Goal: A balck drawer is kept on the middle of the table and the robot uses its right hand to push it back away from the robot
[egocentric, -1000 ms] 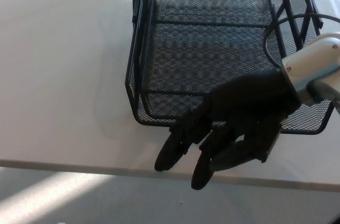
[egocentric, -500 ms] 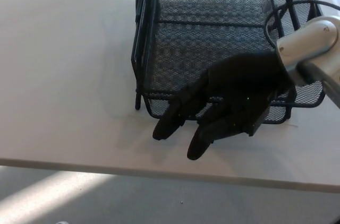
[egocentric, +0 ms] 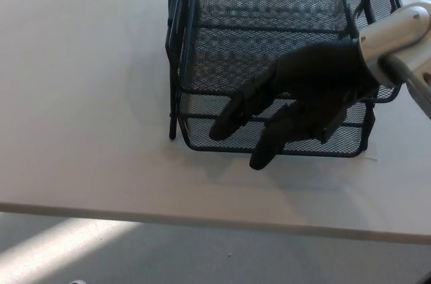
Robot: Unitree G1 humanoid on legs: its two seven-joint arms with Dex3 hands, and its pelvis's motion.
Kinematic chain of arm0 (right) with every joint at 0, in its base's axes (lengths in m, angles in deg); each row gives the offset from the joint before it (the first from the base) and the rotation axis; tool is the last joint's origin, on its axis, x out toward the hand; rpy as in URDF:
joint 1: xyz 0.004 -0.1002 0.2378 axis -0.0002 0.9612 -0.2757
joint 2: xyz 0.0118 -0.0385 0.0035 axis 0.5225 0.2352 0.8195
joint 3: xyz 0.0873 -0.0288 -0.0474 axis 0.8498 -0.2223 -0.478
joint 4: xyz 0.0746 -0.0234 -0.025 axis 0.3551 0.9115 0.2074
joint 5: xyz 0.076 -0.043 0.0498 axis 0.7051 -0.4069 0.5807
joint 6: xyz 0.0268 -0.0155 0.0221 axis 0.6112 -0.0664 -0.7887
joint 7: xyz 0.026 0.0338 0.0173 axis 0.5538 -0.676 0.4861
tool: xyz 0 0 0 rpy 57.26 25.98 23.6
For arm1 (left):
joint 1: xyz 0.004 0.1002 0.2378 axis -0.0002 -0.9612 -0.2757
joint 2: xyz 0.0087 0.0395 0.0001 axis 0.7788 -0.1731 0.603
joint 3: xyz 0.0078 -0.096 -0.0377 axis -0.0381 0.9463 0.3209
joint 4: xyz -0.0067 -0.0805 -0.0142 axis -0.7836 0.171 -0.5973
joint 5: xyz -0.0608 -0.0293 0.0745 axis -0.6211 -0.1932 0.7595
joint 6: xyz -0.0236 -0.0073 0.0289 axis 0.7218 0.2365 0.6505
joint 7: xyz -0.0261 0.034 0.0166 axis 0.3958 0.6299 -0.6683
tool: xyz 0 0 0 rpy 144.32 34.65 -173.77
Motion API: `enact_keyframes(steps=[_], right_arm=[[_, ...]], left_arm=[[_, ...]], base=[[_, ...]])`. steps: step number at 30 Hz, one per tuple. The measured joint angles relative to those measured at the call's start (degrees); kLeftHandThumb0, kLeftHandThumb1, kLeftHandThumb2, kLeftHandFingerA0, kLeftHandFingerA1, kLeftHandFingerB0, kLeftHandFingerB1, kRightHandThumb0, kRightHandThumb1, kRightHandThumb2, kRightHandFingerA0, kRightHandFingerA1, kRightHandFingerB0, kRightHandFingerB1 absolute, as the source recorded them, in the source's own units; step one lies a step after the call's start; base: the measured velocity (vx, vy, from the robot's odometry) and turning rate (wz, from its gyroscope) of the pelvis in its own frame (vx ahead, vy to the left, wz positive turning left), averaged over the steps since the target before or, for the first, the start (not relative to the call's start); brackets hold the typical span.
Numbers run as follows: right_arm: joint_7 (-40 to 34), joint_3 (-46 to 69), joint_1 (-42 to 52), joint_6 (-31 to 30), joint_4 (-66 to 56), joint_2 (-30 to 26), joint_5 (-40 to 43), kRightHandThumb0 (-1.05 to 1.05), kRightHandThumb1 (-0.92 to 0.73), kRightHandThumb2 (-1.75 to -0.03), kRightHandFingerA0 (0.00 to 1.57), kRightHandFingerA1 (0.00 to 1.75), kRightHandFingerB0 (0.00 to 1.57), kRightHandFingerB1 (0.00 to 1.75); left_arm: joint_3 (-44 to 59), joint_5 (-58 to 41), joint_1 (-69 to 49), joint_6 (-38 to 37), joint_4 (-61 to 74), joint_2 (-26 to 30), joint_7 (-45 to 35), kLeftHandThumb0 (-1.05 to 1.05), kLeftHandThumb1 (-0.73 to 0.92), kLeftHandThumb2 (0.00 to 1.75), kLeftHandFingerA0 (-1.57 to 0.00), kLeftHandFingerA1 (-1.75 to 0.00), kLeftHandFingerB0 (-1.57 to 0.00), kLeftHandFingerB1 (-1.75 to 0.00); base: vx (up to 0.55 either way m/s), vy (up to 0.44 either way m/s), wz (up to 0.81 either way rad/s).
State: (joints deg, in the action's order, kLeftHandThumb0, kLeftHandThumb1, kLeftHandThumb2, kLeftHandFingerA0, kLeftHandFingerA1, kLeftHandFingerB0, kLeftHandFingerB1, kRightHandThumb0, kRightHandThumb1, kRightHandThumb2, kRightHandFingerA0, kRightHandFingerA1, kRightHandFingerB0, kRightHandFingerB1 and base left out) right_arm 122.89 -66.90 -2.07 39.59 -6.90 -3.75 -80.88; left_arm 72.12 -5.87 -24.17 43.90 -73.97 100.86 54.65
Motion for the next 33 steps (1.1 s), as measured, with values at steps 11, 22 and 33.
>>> enact_keyframes(steps=[11,22,33], right_arm=[[0.58,0.95,1.01,0.54,-5.49,0.03,-2.01,-0.6,-0.75,-0.62,0.37,0.35,0.29,0.31],[2.47,1.27,6.86,-0.23,-26.37,-1.84,-1.05,-0.64,-0.82,-0.65,0.23,0.35,0.16,0.27],[3.0,4.86,9.31,-2.76,-44.1,-3.74,2.97,-0.35,-0.54,-1.09,0.01,0.49,0.0,0.47]], left_arm=[[-0.08,0.01,-0.01,-0.03,-0.14,0.0,0.01,-0.56,0.76,0.63,-0.41,-0.35,-0.31,-0.31],[-0.1,-0.06,0.02,-0.04,0.05,0.0,0.01,-0.57,0.76,0.63,-0.54,-0.37,-0.4,-0.34],[-0.1,-0.13,0.12,-0.04,0.29,-0.01,0.01,-0.58,0.73,0.63,-0.44,-0.36,-0.31,-0.32]], base=[[0.0,0.0,0.0],[0.0,0.0,0.0],[0.0,0.0,0.0]])
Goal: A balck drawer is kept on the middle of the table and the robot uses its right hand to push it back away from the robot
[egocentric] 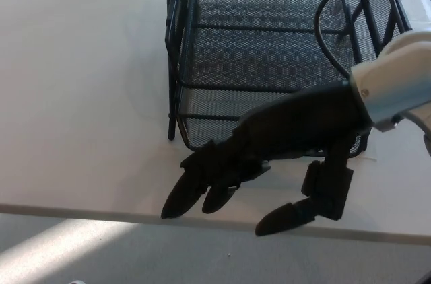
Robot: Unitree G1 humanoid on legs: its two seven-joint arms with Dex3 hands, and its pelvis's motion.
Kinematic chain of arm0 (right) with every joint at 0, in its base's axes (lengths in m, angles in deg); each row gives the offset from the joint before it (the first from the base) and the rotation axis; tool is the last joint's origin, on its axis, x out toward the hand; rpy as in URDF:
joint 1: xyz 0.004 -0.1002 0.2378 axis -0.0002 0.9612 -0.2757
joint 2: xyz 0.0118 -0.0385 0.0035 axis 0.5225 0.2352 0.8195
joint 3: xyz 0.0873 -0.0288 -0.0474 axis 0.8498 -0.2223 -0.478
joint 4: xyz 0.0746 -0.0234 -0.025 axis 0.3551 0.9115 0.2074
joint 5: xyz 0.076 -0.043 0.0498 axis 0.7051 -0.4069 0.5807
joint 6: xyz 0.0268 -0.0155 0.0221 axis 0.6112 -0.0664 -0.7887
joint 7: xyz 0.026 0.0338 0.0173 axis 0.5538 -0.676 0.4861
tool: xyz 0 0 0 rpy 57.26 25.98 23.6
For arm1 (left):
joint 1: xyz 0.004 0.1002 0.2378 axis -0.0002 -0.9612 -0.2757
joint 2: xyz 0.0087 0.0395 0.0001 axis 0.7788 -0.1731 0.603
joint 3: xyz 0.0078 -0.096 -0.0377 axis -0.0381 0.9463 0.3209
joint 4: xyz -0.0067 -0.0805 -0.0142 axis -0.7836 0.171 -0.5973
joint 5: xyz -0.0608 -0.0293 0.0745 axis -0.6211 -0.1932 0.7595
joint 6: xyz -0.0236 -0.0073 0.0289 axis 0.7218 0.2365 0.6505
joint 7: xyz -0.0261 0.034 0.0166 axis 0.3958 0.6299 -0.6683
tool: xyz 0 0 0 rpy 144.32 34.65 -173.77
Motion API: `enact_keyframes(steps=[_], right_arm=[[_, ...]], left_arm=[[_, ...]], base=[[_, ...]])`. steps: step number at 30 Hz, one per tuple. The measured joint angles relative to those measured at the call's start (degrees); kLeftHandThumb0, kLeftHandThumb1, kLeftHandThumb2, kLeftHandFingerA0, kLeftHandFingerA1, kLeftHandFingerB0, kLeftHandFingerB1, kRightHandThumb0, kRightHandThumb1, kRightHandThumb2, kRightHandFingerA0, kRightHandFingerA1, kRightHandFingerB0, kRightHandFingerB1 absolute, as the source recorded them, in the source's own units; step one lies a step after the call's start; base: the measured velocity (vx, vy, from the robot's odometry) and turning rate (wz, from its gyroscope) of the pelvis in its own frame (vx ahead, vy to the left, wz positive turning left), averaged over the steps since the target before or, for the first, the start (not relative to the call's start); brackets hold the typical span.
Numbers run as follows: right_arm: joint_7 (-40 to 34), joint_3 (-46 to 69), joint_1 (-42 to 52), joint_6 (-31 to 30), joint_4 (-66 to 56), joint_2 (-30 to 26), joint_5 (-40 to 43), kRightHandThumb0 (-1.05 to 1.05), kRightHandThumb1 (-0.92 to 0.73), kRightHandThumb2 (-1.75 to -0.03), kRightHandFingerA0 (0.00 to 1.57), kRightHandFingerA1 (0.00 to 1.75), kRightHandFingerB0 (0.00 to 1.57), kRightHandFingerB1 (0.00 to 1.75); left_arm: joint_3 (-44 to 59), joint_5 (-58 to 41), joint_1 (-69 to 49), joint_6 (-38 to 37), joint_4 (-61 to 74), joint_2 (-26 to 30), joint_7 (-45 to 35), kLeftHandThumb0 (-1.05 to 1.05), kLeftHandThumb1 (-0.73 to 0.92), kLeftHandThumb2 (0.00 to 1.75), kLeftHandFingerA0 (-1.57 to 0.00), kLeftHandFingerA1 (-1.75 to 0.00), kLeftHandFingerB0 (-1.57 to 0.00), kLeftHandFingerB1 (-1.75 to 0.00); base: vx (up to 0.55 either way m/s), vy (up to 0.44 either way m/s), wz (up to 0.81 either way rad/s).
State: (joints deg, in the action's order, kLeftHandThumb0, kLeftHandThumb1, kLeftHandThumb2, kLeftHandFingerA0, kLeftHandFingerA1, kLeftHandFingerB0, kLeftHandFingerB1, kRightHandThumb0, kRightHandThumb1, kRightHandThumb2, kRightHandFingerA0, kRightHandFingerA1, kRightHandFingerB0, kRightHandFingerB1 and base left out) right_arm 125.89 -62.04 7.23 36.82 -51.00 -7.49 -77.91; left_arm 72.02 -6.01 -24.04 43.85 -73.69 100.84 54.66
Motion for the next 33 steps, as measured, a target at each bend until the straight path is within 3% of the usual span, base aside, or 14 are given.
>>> enact_keyframes(steps=[1,2,10,16,24,33], right_arm=[[0.11,0.98,0.32,-0.32,-2.01,-0.5,0.68,-0.35,-0.54,-1.09,0.01,0.49,0.0,0.47],[0.19,1.81,0.74,-0.56,-3.61,-1.03,1.28,-0.67,-0.84,-0.65,0.2,0.33,0.17,0.27],[1.18,11.63,8.63,-2.16,-14.97,-6.38,6.92,-0.64,-0.81,-0.64,0.21,0.35,0.19,0.28],[1.86,19.91,20.96,-2.12,-18.43,-9.15,10.33,-0.64,-0.78,-0.63,0.26,0.34,0.23,0.29],[2.62,27.58,37.85,-0.46,-17.23,-9.39,11.46,-0.67,-0.81,-0.65,0.26,0.33,0.24,0.29],[3.27,36.63,57.58,5.42,-6.58,-8.7,11.18,-0.62,-0.79,-0.64,0.31,0.33,0.26,0.29]], left_arm=[[0.0,0.0,0.01,0.0,0.05,0.0,0.0,-0.58,0.73,0.63,-0.44,-0.36,-0.31,-0.32],[0.0,0.0,0.02,0.0,0.12,0.0,0.0,-0.56,0.76,0.63,-0.43,-0.35,-0.32,-0.32],[-0.04,0.02,0.02,0.0,0.22,0.0,0.01,-0.55,0.76,0.63,-0.41,-0.35,-0.31,-0.31],[-0.04,0.01,0.02,0.0,0.23,-0.02,0.0,-0.55,0.76,0.63,-0.42,-0.35,-0.32,-0.32],[0.02,-0.08,-0.05,0.0,0.26,-0.06,0.0,-0.56,0.75,0.63,-0.46,-0.37,-0.33,-0.32],[0.02,-0.11,-0.37,0.0,0.33,-0.12,0.02,-0.57,0.72,0.63,-0.44,-0.37,-0.31,-0.32]], base=[[0.0,0.0,0.0],[0.0,0.0,0.0],[0.0,0.0,0.0],[0.0,0.0,0.0],[0.0,0.0,0.0],[0.0,0.0,0.0]])
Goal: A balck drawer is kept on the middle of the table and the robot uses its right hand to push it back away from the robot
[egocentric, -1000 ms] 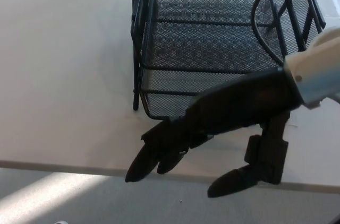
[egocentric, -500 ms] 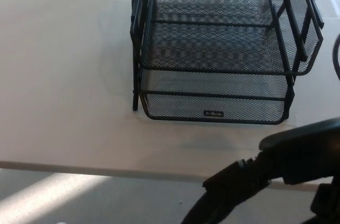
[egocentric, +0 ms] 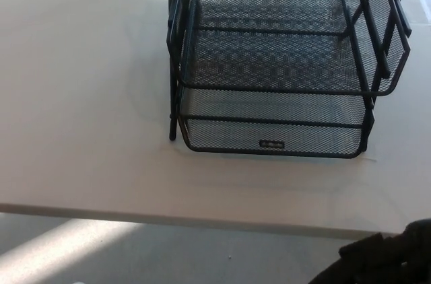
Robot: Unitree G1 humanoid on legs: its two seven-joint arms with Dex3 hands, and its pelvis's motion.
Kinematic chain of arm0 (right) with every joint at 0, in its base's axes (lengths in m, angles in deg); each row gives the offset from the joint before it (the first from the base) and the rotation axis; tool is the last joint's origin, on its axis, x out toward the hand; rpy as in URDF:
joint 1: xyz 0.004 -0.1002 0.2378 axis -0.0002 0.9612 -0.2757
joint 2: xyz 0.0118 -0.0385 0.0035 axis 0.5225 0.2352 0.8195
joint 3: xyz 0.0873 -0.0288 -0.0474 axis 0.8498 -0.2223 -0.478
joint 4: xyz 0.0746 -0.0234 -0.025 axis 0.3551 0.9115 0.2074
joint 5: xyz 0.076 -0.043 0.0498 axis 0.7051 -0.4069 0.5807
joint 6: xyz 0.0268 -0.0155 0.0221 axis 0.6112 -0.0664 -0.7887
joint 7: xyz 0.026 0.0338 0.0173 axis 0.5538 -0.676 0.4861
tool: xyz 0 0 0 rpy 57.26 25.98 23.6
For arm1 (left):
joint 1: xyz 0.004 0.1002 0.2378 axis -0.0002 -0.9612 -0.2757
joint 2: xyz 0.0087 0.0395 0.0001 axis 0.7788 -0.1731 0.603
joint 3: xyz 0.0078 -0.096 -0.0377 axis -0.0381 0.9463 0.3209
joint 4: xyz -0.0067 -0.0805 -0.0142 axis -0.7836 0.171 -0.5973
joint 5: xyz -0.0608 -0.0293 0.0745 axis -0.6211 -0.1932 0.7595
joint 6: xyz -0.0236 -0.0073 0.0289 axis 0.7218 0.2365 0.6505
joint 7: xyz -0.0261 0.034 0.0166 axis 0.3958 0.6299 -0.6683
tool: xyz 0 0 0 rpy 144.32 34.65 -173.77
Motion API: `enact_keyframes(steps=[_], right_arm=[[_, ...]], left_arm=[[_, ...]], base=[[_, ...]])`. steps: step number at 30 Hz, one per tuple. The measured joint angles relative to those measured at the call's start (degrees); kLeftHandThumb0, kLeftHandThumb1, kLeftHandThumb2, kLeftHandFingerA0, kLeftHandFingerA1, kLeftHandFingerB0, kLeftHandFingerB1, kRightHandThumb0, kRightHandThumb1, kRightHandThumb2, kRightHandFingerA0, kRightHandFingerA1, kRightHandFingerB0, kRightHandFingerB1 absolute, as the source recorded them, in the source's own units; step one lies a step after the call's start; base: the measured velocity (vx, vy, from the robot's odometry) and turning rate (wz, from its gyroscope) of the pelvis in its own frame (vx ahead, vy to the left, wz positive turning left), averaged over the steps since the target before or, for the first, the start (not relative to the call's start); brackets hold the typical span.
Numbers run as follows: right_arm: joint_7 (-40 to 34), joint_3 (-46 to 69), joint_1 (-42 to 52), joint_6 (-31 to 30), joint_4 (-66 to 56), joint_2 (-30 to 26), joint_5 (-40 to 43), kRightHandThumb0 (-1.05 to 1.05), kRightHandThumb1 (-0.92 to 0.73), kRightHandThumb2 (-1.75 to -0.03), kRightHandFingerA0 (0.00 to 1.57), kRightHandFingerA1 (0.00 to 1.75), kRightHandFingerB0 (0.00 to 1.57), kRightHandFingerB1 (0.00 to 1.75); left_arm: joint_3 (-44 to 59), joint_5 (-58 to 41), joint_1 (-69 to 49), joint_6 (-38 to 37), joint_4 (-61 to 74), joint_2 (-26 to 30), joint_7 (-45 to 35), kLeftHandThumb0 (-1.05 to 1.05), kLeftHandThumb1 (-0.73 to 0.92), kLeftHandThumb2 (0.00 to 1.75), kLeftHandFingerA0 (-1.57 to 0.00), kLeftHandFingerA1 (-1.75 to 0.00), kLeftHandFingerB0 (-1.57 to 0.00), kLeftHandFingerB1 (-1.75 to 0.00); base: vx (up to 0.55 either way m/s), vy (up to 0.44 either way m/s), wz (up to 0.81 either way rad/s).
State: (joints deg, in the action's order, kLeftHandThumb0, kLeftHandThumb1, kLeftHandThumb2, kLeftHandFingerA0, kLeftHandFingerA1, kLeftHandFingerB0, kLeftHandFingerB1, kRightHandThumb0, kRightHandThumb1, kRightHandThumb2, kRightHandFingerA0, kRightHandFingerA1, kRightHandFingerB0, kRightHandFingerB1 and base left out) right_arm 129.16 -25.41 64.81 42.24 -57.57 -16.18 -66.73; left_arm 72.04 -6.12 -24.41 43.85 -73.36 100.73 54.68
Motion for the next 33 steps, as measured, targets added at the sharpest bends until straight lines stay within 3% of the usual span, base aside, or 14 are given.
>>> enact_keyframes(steps=[4,5,6,7,12,13,15,16,19,20,33], right_arm=[[-0.59,1.52,5.75,3.14,7.0,0.09,-0.9,-0.61,-0.75,-0.63,0.37,0.34,0.3,0.31],[-0.85,1.54,6.49,3.7,8.31,0.1,-1.2,-0.55,-0.58,-0.97,0.37,0.54,0.19,0.45],[-1.56,1.5,7.59,4.75,11.0,0.14,-2.03,-0.55,-0.58,-0.97,0.37,0.54,0.19,0.45],[-2.38,1.36,8.17,5.48,13.14,0.18,-2.8,-0.59,-0.75,-0.63,0.42,0.35,0.31,0.31],[-6.72,-0.14,8.7,7.94,20.88,0.51,-6.47,-0.58,-0.76,-0.63,0.41,0.36,0.3,0.32],[-7.92,-0.72,8.53,8.61,22.98,0.52,-7.46,-0.54,-0.6,-0.98,0.36,0.54,0.17,0.44],[-9.52,-1.84,8.21,9.41,25.74,0.52,-8.8,-0.55,-0.6,-0.97,0.35,0.54,0.17,0.44],[-10.18,-2.34,8.0,9.68,26.92,0.52,-9.4,-0.58,-0.77,-0.64,0.38,0.36,0.29,0.31],[-13.19,-4.8,6.81,10.66,31.8,0.52,-11.89,-0.5,-0.78,-0.63,0.35,0.36,0.31,0.32],[-14.2,-5.69,6.34,10.91,33.39,0.51,-12.8,-0.54,-0.61,-0.95,0.33,0.53,0.19,0.45],[-25.91,-18.5,-0.06,12.66,52.56,1.31,-22.71,-0.61,-0.61,-0.92,0.29,0.5,0.26,0.46]], left_arm=[[0.0,0.0,-0.29,0.0,0.04,-0.02,0.0,-0.56,0.76,0.63,-0.44,-0.36,-0.31,-0.32],[0.0,0.0,-0.34,0.0,0.04,-0.02,0.0,-0.57,0.73,0.62,-0.41,-0.36,-0.26,-0.31],[0.0,0.0,-0.42,0.0,0.04,-0.03,0.0,-0.57,0.73,0.62,-0.41,-0.36,-0.26,-0.31],[-0.01,0.01,-0.48,0.0,0.03,-0.02,0.0,-0.57,0.74,0.62,-0.41,-0.36,-0.27,-0.31],[0.0,0.0,-0.73,0.0,0.1,-0.03,0.0,-0.57,0.72,0.63,-0.45,-0.37,-0.31,-0.32],[0.0,0.0,-0.75,0.0,0.1,-0.04,0.0,-0.57,0.73,0.63,-0.44,-0.37,-0.32,-0.32],[0.0,0.0,-0.77,0.0,0.1,-0.04,0.0,-0.57,0.72,0.63,-0.43,-0.36,-0.31,-0.32],[0.0,0.0,-0.77,0.0,0.1,-0.05,0.0,-0.57,0.72,0.63,-0.42,-0.36,-0.3,-0.32],[0.0,-0.01,-0.77,0.0,0.11,-0.06,0.0,-0.56,0.75,0.62,-0.47,-0.37,-0.33,-0.33],[0.0,-0.01,-0.77,0.0,0.11,-0.06,0.0,-0.56,0.75,0.62,-0.47,-0.37,-0.33,-0.32],[0.0,-0.03,-0.8,0.0,0.15,-0.42,0.0,-0.58,0.72,0.63,-0.45,-0.38,-0.3,-0.32]], base=[[0.0,0.0,0.0],[0.0,0.0,0.0],[0.0,0.0,0.0],[0.0,0.0,0.0],[0.0,0.0,0.0],[0.0,0.0,0.0],[0.0,0.0,0.0],[0.0,0.0,0.0],[0.0,0.0,0.0],[0.0,0.0,0.0],[0.0,0.0,0.0]])
